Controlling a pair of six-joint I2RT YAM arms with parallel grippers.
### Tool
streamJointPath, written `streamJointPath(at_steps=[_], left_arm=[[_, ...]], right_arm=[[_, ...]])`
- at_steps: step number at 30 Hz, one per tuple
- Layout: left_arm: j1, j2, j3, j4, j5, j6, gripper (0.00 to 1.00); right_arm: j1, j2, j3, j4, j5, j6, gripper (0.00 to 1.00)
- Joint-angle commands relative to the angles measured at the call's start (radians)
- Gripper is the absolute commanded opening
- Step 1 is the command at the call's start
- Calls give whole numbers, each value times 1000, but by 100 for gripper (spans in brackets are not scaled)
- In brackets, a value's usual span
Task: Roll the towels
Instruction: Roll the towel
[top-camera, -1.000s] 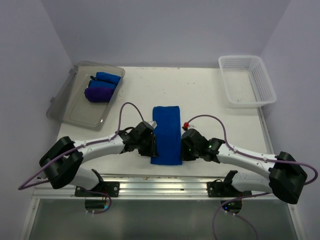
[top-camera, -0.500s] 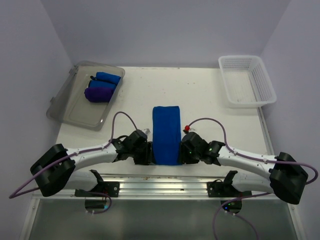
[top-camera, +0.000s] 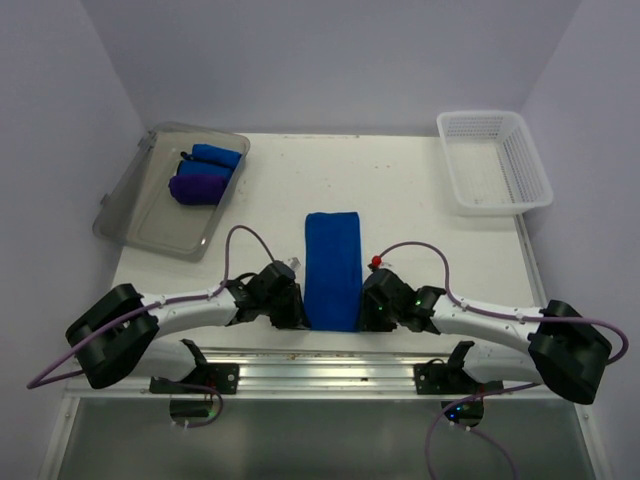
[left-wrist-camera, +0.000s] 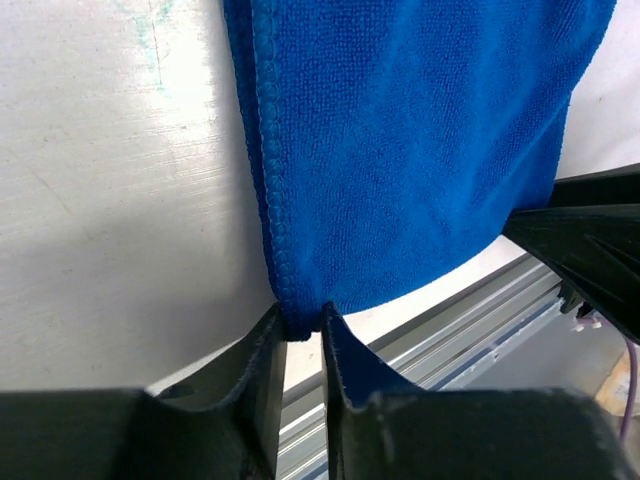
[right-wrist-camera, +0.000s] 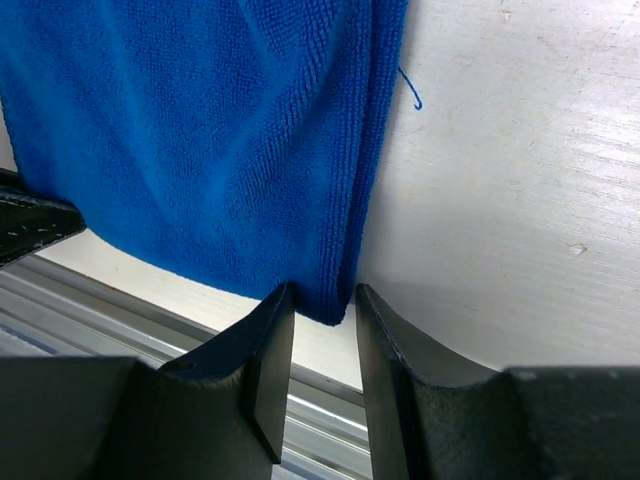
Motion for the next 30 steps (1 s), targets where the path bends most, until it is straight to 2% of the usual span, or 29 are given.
streamJointPath(at_steps=[1,4,7,9,10,13,16,21,30], left_arm=[[-6,6,-9,19,-13,-1,20],[-6,6,-12,16,-12,-3,14],[-6,5,-14,14,-13,-6,7],[-6,3,-14,11,-13,-9,2],[-6,1,-14,8,-13,-9,0],[-6,-8,-11,-4,-19,-14,0],[-6,-31,8,-43,-36,-15,0],[-6,-80,75,-125,-70,-40,0],[1,-83,181,-238,-128,-75,0]], right_arm=[[2,-19,-3,26,7,30,35],[2,-30,-3,20,7,34,42],[3,-27,-10,32,7,46,40],[3,-18,-21,41,-2,54,34],[3,-16,-24,50,-2,57,28],[2,-21,-23,41,13,56,10],[3,-45,2,0,42,51,1],[2,-97,66,-109,107,25,0],[2,-58,175,-169,185,-32,0]])
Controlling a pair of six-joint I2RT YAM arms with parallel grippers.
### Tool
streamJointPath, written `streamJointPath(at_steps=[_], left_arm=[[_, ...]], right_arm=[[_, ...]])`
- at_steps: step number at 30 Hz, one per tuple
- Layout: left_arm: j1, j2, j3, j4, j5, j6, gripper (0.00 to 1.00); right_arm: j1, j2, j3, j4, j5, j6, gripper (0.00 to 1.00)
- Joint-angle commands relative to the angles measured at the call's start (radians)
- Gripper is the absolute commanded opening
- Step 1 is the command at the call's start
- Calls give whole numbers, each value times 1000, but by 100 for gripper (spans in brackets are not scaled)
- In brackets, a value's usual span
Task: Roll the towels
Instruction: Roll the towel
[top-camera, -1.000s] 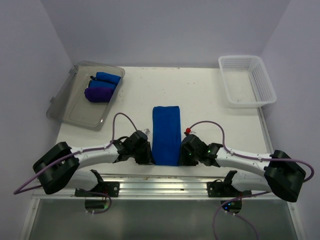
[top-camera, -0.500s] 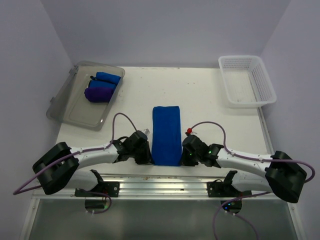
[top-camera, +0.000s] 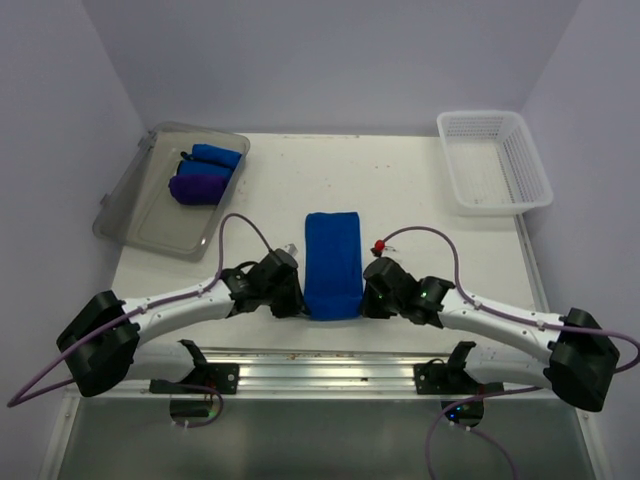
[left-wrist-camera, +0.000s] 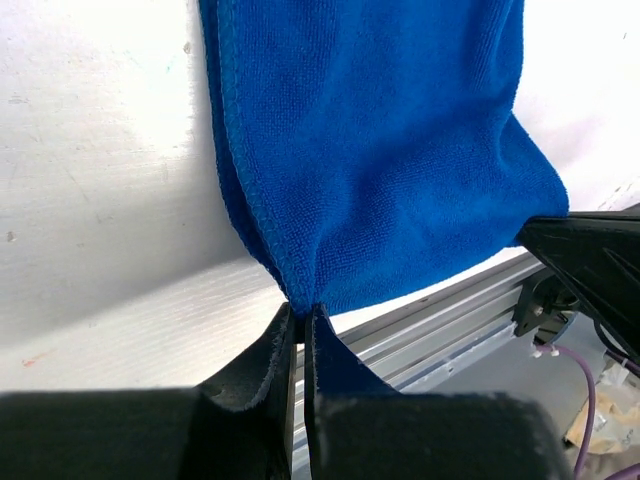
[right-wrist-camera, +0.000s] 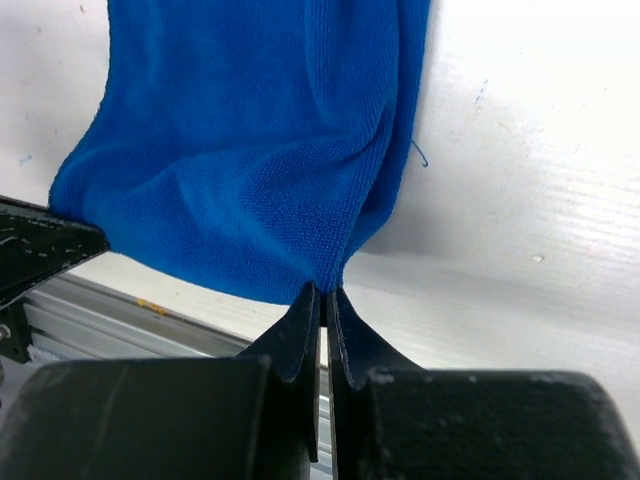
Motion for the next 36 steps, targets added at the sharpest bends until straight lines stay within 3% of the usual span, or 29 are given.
streamJointPath(at_steps=[1,12,23,25,26,30,32,34,36], left_arm=[[3,-18,67,-67,-53,-27,0],[92,75,220,-101,-73,73,0],[181,253,328,-81,-51,168,0],[192,294,342,-71,-54,188,10],[196,310,355,-71,-56,193,22],[198,348,403,-83,-69,216,42],[198,333,431,-110,-92,220,56],[198,287,435,-126,-143,219,59],[198,249,426,-126,-169,210,59]], right_arm=[[1,17,64,-43,84,-35,0],[-40,136,195,-36,127,-126,0],[-169,314,297,35,69,-227,2],[-182,336,307,49,65,-241,6],[-185,348,320,52,68,-244,10],[-191,328,352,41,92,-261,20],[-189,296,360,18,112,-265,33],[-191,238,352,18,123,-261,46],[-188,197,334,21,100,-250,48]])
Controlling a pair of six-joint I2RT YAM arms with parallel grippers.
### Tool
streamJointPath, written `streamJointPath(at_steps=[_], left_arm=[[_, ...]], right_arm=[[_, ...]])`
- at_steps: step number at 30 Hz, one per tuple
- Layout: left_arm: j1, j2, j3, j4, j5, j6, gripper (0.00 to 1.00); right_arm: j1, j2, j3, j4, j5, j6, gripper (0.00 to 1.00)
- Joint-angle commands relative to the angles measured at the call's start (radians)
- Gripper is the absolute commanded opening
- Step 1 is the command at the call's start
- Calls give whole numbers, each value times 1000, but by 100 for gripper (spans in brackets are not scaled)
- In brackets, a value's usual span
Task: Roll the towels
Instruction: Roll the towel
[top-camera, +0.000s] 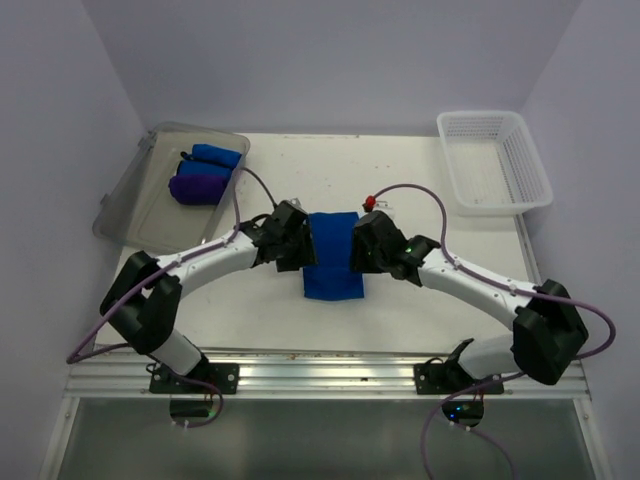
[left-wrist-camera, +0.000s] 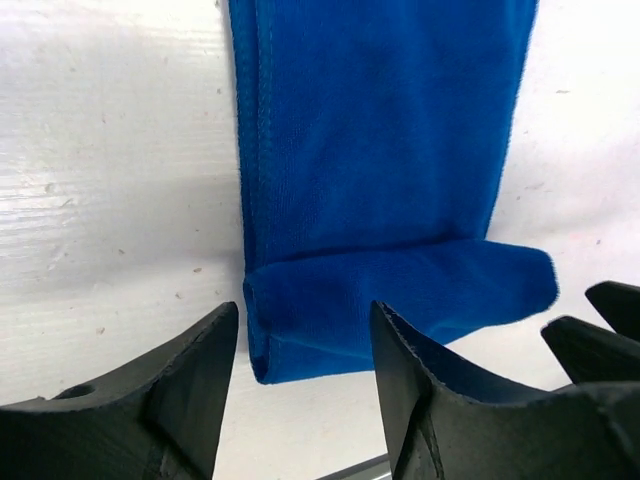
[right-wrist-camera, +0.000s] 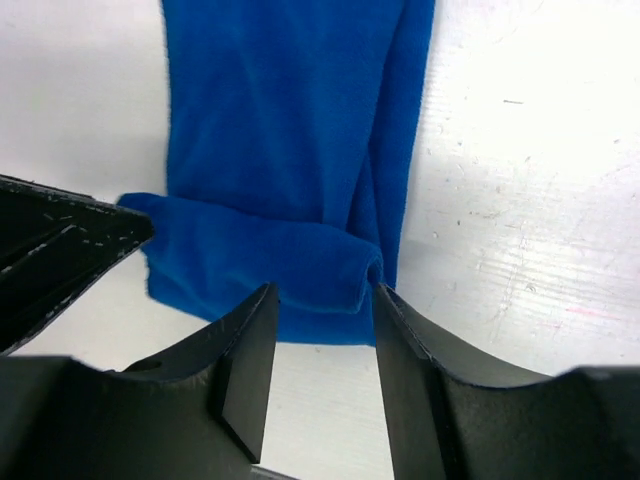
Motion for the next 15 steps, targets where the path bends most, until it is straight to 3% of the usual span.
streamJointPath(at_steps=[1,4,5,8,11,15], left_arm=[[6,-118,28,-11,-75,8,59],[4,-185,-26,24,-50,-22,47],[-5,-199,-61,41,-40,-32,33],[-23,-218,-128,122,32,-55,14],[-28,-184,-168,211,112,-75,4],[-25,-132,-166,254,94,-65,2]], right_arm=[[12,-102,11,14,18,12,46],[66,-112,-18,24,12,40,28],[77,-108,-26,24,13,43,24],[87,-74,-36,37,4,51,16],[87,-27,-15,50,3,31,15],[57,49,28,43,16,-12,16]])
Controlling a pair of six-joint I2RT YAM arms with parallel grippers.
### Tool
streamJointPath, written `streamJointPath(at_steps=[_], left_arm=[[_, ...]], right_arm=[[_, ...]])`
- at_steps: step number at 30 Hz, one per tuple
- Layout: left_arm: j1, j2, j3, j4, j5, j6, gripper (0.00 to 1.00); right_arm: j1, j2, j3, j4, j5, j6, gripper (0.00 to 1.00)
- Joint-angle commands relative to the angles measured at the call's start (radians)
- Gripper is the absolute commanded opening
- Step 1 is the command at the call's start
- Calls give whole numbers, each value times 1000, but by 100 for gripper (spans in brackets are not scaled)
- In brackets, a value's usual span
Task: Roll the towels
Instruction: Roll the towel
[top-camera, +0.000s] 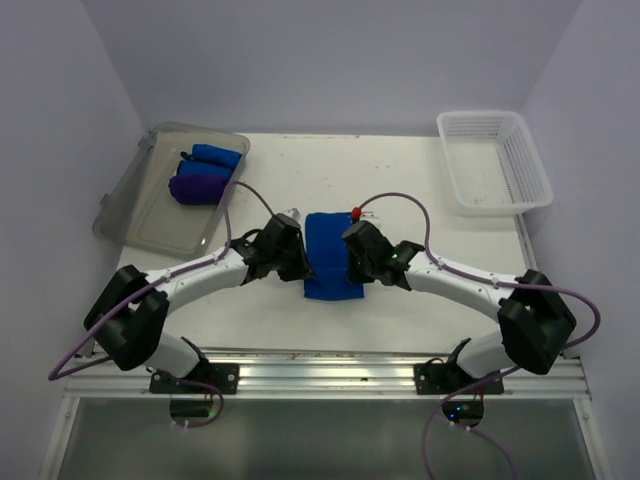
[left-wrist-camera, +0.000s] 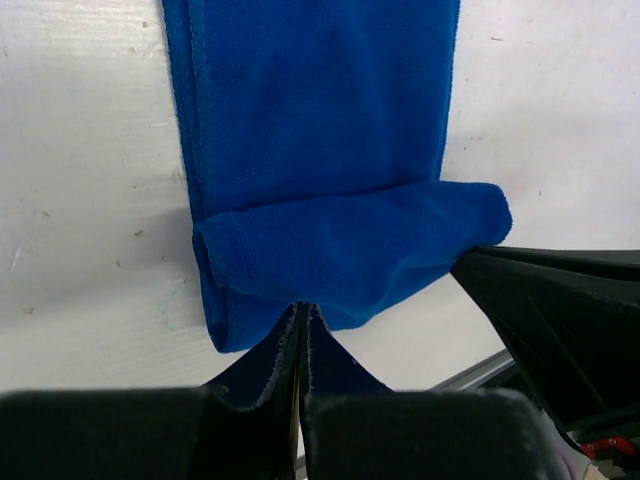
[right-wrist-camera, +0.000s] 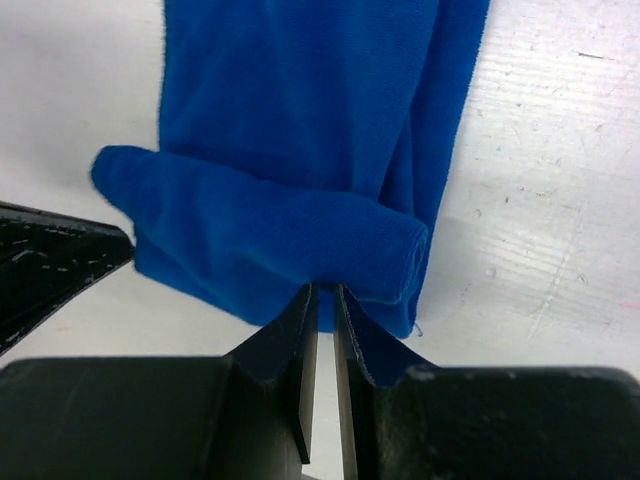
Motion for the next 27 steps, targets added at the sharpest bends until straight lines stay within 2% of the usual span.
streamJointPath(at_steps=[1,5,10,20,27], left_arm=[[7,45,-2,126,17,-5,2],[15,92,-7,168,-57,4,2],[27,186,19,176,-74,33,2],[29,197,41,126,-114,81,3],[30,136,-11,100,-115,88,5]], right_arm=[[-48,53,52,28,-5,-47,16],[-81,154,93,47,-24,-84,15],[-98,246,113,67,-16,-95,13],[-102,237,76,73,-13,-104,13],[-70,173,-80,130,-76,-16,11]])
